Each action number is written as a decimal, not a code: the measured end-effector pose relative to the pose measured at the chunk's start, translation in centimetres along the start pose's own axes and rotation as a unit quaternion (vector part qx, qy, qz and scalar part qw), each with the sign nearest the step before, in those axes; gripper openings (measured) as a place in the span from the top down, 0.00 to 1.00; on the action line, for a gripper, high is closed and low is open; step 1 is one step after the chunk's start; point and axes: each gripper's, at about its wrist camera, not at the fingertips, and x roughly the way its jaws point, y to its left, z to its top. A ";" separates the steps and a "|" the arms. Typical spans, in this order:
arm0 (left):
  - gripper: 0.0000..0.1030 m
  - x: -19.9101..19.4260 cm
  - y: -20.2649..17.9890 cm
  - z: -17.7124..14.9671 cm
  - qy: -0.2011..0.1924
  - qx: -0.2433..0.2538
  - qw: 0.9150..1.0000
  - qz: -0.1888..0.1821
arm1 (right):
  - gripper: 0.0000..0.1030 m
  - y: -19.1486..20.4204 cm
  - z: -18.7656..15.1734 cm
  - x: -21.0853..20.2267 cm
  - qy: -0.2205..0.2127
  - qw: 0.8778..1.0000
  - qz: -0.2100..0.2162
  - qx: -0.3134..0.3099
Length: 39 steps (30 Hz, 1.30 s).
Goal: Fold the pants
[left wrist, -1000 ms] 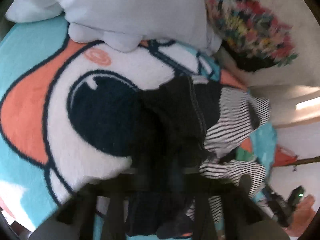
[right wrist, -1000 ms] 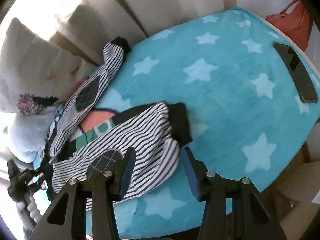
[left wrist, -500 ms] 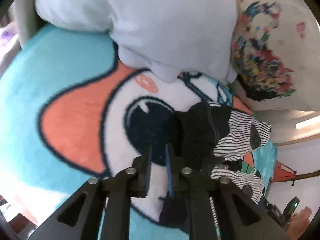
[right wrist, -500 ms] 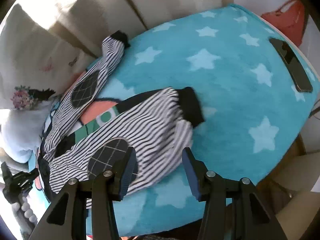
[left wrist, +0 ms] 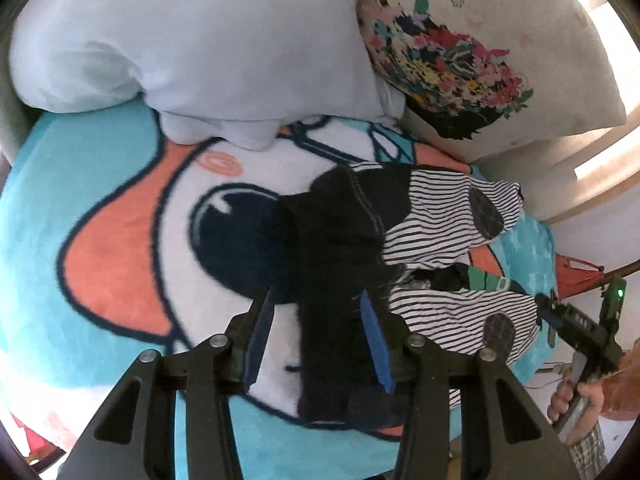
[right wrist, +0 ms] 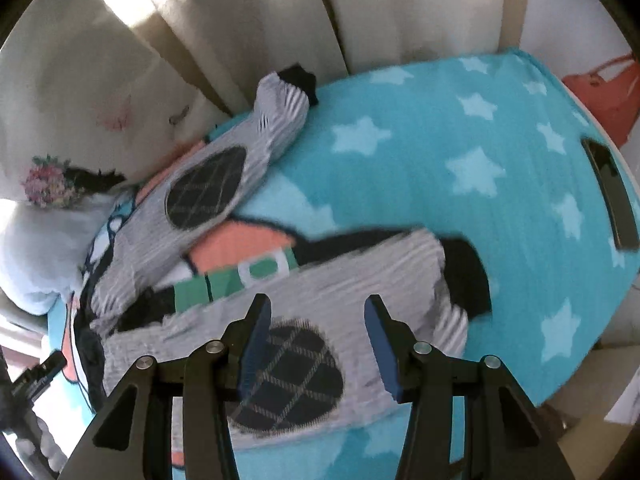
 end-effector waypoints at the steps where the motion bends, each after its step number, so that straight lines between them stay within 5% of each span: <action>1: 0.58 0.2 -0.4 0.3 0.004 0.000 1.000 0.003 | 0.46 -0.1 0.7 0.2 -0.003 1.000 0.001 -0.001; 8: 0.50 2.1 -4.1 4.4 0.012 0.043 0.999 0.028 | 0.43 -0.3 8.7 2.6 -0.020 0.999 0.029 -0.002; 17: 0.50 10.6 -7.4 11.0 0.056 0.087 0.994 0.023 | 0.37 1.4 17.6 7.4 -0.018 0.999 0.027 -0.035; 25: 0.45 13.4 -8.5 12.3 0.099 0.131 0.986 0.027 | 0.37 4.3 19.5 11.9 0.024 0.994 0.013 -0.106; 27: 0.45 13.5 -9.4 11.7 0.103 0.155 0.981 0.046 | 0.51 5.1 19.6 12.5 0.035 0.991 0.010 -0.132; 28: 0.53 13.5 -10.0 11.1 0.109 0.173 0.977 0.058 | 0.76 5.5 19.6 12.5 0.037 0.988 0.008 -0.146; 29: 0.81 13.4 -10.3 10.8 0.108 0.185 0.975 0.067 | 0.79 5.8 19.7 12.4 0.038 0.987 0.006 -0.157; 30: 0.93 13.4 -10.5 10.6 0.110 0.192 0.972 0.073 | 0.79 6.0 19.8 12.2 0.040 0.986 0.012 -0.160; 39: 0.92 8.8 -9.4 11.7 0.047 0.129 0.990 0.035 | 0.82 5.3 21.9 8.3 0.017 0.989 0.067 -0.133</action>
